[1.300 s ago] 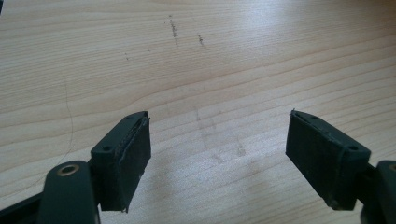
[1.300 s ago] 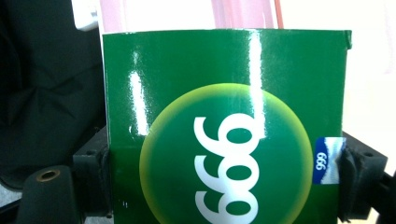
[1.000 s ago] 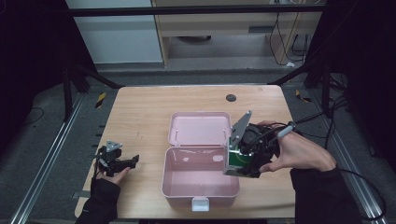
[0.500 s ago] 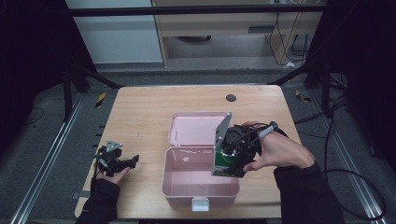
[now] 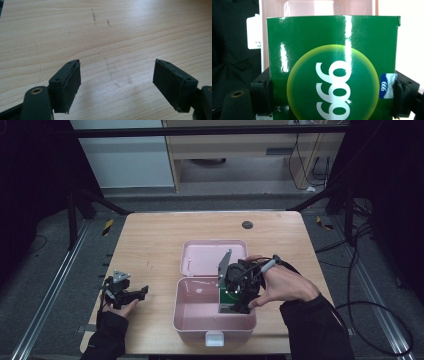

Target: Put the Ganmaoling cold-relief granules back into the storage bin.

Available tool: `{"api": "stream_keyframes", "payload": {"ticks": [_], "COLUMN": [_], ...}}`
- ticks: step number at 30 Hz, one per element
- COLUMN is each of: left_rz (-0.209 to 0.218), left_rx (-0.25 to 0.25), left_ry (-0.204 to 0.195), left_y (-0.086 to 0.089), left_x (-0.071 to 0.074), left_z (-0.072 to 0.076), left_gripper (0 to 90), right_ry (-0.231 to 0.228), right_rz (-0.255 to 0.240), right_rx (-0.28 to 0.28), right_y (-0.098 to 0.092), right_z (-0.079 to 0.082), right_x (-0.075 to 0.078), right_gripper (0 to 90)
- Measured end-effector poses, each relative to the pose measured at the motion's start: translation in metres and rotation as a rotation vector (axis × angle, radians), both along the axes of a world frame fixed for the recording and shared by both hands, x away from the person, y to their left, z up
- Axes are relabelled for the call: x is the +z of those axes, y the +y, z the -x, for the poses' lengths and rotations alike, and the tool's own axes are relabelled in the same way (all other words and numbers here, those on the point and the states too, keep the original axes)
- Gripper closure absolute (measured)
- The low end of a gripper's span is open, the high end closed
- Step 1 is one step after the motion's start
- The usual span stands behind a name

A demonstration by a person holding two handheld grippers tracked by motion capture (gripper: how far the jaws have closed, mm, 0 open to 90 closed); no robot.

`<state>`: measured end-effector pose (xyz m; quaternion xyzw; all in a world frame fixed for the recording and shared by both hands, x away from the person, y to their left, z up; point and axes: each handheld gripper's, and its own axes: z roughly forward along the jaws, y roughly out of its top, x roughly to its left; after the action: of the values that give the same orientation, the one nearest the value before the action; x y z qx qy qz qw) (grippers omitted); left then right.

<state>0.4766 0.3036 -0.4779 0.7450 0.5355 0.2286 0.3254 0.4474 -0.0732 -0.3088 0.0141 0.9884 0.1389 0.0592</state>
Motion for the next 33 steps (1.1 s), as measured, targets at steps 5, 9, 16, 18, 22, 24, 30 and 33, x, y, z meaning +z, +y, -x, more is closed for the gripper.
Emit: {"api": "stream_keyframes", "payload": {"ticks": [5,9,16,18,22,24,30,33], "left_rz": [0.0,-0.002,-0.001,-0.002,-0.003,-0.004,-0.004,-0.003], "left_rx": [0.0,0.0,-0.001,0.0,-0.002,-0.001,-0.001,0.0], "left_ry": [0.001,0.002,0.0,0.001,0.0,0.0,0.0,0.0], "left_y": [0.0,0.0,0.0,0.0,0.0,0.0,0.0,0.0], "left_x": [0.0,0.0,0.0,0.0,0.0,0.0,0.0,0.0], "left_z": [0.0,0.0,0.0,0.0,0.0,0.0,0.0,0.0], "left_gripper": [21.6,21.7,21.6,21.6,21.7,21.6,21.6,21.7], "right_ry": [0.01,0.0,0.017,0.011,0.028,0.028,0.028,0.025], "right_rz": [0.007,0.029,0.029,0.043,0.031,0.033,0.053,0.052], "right_rx": [-0.012,0.003,0.009,0.015,0.013,0.012,0.015,0.012], "right_y": [-0.001,0.001,0.001,0.0,-0.002,-0.002,0.001,0.002], "right_z": [-0.003,-0.003,-0.004,-0.004,-0.004,-0.005,-0.005,-0.007], "right_x": [-0.009,-0.017,-0.033,-0.035,-0.043,-0.045,-0.053,-0.056], "right_gripper": [16.0,15.9,16.0,15.9,15.9,15.9,15.8,15.8]}}
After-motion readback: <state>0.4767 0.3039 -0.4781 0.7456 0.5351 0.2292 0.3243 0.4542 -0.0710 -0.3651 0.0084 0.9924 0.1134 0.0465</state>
